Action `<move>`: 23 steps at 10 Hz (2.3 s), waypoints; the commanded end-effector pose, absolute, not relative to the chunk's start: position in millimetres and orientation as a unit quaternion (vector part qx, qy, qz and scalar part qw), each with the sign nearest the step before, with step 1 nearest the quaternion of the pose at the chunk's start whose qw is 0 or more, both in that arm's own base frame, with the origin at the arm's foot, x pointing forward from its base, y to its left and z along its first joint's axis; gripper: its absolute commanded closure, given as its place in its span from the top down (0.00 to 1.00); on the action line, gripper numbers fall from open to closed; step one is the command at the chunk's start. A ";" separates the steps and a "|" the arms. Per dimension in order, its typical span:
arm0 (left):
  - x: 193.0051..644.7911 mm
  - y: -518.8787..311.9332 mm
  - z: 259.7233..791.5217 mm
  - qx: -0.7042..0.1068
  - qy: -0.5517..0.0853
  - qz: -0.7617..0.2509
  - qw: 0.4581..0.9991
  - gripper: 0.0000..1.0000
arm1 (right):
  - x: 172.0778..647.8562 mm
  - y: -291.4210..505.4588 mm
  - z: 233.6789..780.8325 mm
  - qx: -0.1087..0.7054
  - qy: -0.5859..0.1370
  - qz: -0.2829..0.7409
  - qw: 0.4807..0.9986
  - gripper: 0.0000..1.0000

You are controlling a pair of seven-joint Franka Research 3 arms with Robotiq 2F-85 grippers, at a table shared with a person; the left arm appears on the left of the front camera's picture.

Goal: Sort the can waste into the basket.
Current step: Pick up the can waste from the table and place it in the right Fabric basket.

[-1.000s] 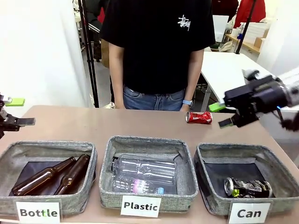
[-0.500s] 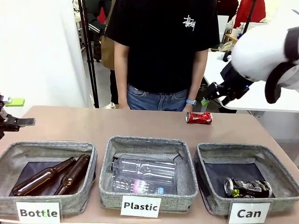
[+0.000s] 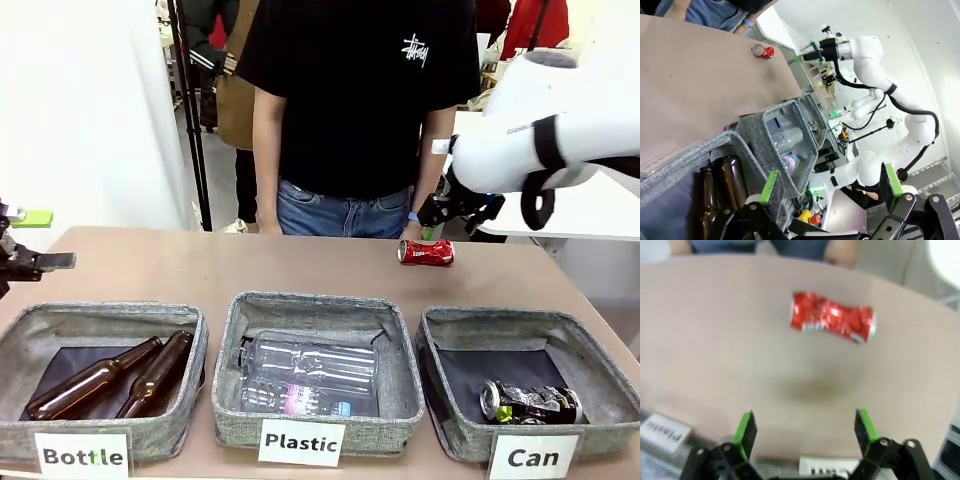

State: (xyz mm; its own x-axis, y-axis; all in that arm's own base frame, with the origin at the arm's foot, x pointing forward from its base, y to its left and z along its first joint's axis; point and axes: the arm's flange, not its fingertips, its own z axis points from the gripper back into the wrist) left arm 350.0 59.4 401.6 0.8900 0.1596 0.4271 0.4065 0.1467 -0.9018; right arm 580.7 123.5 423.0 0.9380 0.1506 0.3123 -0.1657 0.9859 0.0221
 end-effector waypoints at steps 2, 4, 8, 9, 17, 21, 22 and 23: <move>348.5 59.2 404.8 -0.648 -0.221 -0.082 0.724 1.00 | 641.0 127.8 422.6 0.025 -0.191 0.078 0.978 1.00; 348.5 59.2 404.8 -0.648 -0.221 -0.082 0.724 1.00 | 679.3 131.9 423.8 -0.007 -0.180 0.062 0.982 1.00; 348.5 59.2 404.8 -0.648 -0.221 -0.082 0.724 1.00 | 669.3 126.4 422.0 0.010 -0.132 0.039 0.990 1.00; 348.5 59.2 404.8 -0.648 -0.221 -0.082 0.724 1.00 | 680.9 115.9 416.0 -0.003 -0.161 0.070 0.984 1.00; 348.5 59.2 404.8 -0.648 -0.221 -0.082 0.724 1.00 | 663.7 97.7 417.8 -0.046 -0.108 0.526 0.842 1.00; 348.5 59.2 404.8 -0.648 -0.221 -0.082 0.724 1.00 | 648.9 95.8 399.5 -0.028 -0.071 0.753 0.654 1.00; 348.5 59.2 404.8 -0.648 -0.221 -0.082 0.724 1.00 | 649.2 94.6 398.8 -0.009 -0.069 0.767 0.638 1.00; 348.5 59.2 404.8 -0.648 -0.221 -0.082 0.724 1.00 | 650.5 94.0 396.9 -0.020 -0.066 0.752 0.656 1.00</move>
State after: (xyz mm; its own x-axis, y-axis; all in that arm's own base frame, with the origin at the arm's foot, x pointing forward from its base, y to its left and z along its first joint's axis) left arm 350.7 59.8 401.8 0.8899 0.1596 0.4274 0.4066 0.1473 -0.9016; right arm 653.3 105.3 391.7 -0.1509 0.9877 0.0407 -0.9801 -0.1441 -0.1367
